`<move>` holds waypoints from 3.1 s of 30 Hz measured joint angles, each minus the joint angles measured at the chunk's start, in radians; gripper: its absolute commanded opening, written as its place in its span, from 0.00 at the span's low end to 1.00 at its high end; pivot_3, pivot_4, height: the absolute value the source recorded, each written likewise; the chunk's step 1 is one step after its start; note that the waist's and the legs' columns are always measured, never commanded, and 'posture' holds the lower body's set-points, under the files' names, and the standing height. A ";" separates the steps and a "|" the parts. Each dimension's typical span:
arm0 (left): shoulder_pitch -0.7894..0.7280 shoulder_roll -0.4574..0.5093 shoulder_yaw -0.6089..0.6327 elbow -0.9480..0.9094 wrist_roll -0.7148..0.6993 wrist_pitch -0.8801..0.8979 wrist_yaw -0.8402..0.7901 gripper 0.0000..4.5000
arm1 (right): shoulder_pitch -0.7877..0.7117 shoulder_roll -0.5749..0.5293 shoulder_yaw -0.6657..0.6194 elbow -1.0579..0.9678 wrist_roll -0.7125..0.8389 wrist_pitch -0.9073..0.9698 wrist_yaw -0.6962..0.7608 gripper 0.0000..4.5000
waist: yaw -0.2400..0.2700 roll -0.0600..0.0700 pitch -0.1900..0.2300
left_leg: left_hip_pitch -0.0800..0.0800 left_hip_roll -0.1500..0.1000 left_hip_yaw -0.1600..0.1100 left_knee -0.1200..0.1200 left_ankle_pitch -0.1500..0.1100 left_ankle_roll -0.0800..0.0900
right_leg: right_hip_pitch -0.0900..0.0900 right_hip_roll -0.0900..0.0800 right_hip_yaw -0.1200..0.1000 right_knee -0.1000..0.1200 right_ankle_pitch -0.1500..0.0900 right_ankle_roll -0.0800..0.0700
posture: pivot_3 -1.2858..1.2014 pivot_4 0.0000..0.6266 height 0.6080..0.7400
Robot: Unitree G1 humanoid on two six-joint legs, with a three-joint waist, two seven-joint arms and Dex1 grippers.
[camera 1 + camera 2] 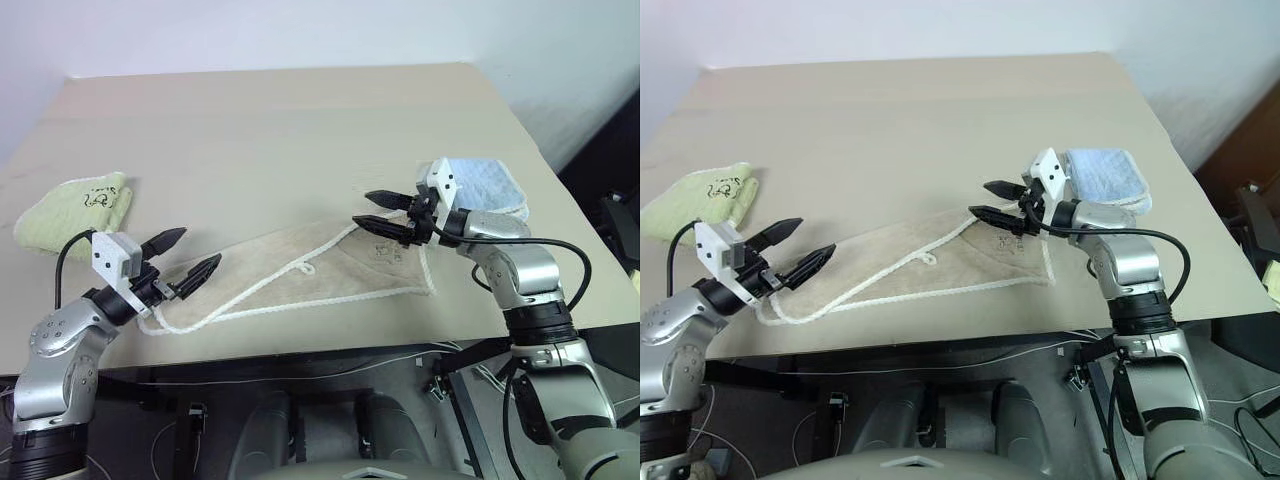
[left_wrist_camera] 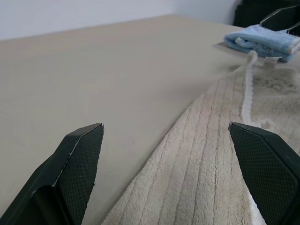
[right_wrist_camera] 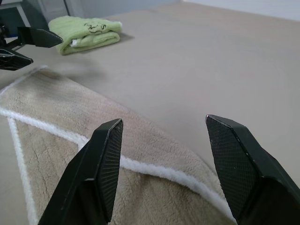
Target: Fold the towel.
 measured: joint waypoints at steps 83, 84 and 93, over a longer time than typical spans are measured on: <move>-0.051 -0.041 -0.161 -0.161 -0.004 0.093 0.052 1.00 | -0.537 -0.055 0.176 1.128 -0.634 -0.699 0.029 0.00 | -0.007 0.002 0.001 | 0.000 -0.001 0.002 0.000 0.001 -0.001 | 0.000 0.005 0.000 0.001 0.002 0.004 | 0.52 0.24 1.00; -0.049 -0.039 -0.153 -0.161 -0.005 0.091 0.051 1.00 | -0.538 -0.048 0.152 1.124 -0.613 -0.694 0.030 0.00 | -0.008 0.002 0.001 | 0.000 -0.001 0.002 0.000 0.001 -0.001 | 0.000 0.005 0.000 0.001 0.002 0.004 | 0.52 0.24 1.00; -0.009 -0.050 -0.149 -0.162 -0.004 0.083 0.032 1.00 | -0.568 0.055 -0.001 0.866 -0.458 -0.515 -0.139 0.00 | -0.008 0.003 0.002 | 0.000 -0.001 0.001 -0.001 0.002 -0.002 | -0.002 0.003 0.000 0.002 0.002 0.004 | 0.52 0.24 1.00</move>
